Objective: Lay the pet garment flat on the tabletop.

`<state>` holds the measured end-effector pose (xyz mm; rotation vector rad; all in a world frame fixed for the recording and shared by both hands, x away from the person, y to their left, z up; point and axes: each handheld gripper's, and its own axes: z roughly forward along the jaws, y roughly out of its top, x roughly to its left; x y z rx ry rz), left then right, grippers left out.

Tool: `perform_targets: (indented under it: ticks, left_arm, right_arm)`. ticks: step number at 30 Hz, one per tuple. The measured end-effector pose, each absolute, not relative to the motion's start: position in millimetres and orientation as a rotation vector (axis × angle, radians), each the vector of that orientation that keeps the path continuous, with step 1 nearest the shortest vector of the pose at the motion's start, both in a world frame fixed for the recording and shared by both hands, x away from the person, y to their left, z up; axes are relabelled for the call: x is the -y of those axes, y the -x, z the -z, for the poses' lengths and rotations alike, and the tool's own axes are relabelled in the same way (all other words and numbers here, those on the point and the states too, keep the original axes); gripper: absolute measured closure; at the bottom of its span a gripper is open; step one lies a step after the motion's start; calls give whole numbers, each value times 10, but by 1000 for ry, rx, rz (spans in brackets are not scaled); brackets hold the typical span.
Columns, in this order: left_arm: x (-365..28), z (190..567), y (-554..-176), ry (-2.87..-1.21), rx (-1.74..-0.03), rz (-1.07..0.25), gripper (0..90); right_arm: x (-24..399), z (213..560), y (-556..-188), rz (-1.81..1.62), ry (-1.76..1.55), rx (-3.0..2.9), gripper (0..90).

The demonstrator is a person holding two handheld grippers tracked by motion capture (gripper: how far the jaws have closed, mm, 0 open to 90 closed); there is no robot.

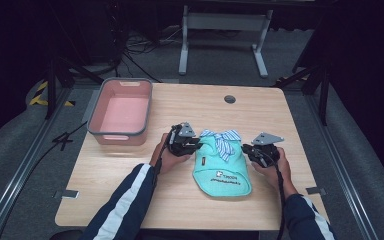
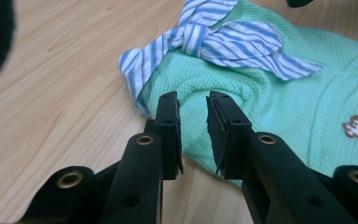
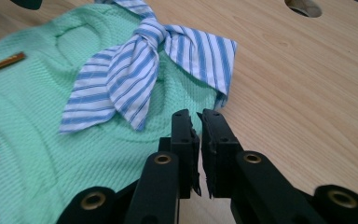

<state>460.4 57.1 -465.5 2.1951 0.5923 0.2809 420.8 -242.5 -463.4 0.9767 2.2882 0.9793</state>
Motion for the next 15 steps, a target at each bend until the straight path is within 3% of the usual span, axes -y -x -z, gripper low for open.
perform_targets:
  ticks: [15]
  left_arm:
    - [-594, 4793, -4812, -2260, -682, -285, 771]
  right_arm:
    - [2383, 4794, -4388, -932, -1057, -2294, 824]
